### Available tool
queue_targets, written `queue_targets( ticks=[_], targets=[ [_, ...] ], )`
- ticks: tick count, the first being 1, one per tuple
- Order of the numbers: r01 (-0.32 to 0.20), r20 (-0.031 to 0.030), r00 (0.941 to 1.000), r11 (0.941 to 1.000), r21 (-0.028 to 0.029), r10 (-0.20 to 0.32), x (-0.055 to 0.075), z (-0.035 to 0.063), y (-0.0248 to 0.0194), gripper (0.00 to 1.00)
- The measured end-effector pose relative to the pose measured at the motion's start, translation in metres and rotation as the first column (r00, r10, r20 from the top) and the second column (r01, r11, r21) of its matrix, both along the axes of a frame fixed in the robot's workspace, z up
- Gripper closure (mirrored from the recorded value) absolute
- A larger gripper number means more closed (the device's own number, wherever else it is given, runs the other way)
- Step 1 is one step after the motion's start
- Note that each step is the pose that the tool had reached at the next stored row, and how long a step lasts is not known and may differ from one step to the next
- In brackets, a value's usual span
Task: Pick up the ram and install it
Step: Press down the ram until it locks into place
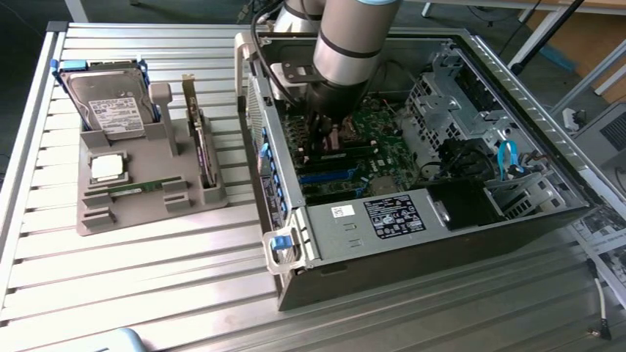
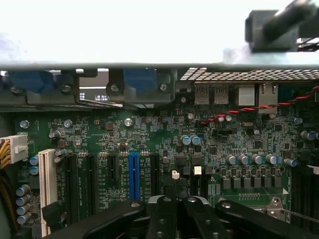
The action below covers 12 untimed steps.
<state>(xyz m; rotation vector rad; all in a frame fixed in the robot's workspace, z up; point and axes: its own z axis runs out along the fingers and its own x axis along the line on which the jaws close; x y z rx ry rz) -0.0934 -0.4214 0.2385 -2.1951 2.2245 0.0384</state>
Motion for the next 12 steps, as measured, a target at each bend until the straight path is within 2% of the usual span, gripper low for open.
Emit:
queue_targets(
  ticks=[12],
  targets=[
    [0.0, 0.0, 1.0, 1.0, 0.0002, 0.0, 0.0, 0.0217, 0.0, 0.89]
  ],
)
